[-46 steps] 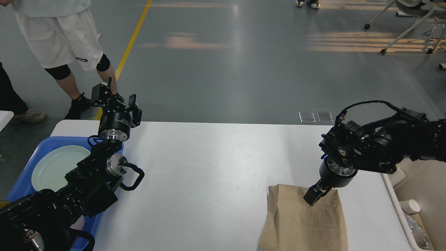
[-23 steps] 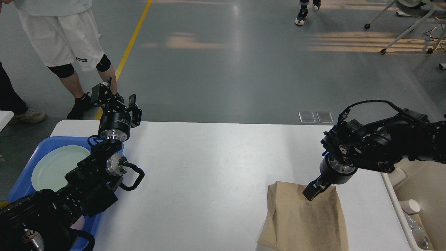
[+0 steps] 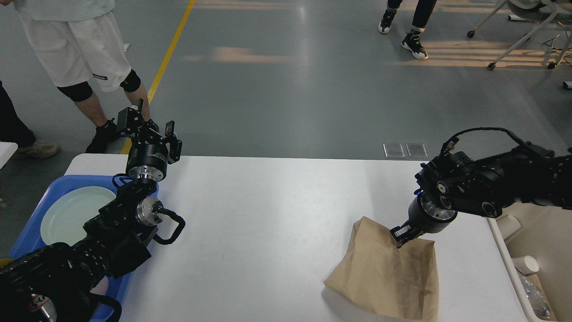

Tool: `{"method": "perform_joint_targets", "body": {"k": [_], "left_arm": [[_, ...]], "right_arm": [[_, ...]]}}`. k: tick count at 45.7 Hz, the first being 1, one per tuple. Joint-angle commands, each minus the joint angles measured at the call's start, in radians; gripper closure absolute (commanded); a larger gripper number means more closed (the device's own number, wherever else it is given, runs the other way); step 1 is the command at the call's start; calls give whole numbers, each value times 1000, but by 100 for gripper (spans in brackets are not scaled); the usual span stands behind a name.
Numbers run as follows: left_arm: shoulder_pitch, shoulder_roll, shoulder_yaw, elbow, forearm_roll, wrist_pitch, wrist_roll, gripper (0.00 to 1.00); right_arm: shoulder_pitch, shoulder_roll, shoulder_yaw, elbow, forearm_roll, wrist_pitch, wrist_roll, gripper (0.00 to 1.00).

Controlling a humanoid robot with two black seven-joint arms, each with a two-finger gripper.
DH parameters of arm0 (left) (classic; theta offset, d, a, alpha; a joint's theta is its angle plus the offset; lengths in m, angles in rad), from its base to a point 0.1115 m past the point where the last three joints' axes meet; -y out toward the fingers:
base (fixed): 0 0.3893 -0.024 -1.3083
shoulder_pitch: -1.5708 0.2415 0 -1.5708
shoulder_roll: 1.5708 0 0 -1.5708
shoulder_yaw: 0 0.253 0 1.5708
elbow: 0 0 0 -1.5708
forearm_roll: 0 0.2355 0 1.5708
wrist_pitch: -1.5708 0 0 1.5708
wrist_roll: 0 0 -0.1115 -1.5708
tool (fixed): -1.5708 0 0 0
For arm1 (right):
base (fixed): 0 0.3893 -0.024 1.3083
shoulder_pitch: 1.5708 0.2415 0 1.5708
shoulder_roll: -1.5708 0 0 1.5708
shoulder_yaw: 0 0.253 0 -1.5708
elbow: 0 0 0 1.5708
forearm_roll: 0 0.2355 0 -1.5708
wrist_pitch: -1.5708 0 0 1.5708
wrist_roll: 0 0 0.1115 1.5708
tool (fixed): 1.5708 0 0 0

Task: Tidy desktop
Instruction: 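Lift the paper bag and carry it over the white bin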

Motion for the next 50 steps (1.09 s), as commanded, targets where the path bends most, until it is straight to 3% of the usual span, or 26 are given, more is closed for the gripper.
{"method": "perform_joint_targets", "body": {"k": [1, 15, 30, 38, 50], "left_arm": [[0, 0, 1, 0, 0, 0, 0, 4], [0, 0, 0, 0, 0, 0, 0, 4], [0, 0, 1, 0, 0, 0, 0, 4], [0, 0, 1, 0, 0, 0, 0, 4], [0, 0, 0, 0, 0, 0, 0, 4]], "right_arm": [[21, 0, -7, 0, 2, -1, 2, 100], [268, -12, -80, 3, 211, 26, 11, 100], [638, -15, -341, 2, 618, 316, 11, 100], [750, -15, -448, -17, 623, 333, 9, 100], [743, -72, -669, -230, 629, 286, 0, 100]]}}
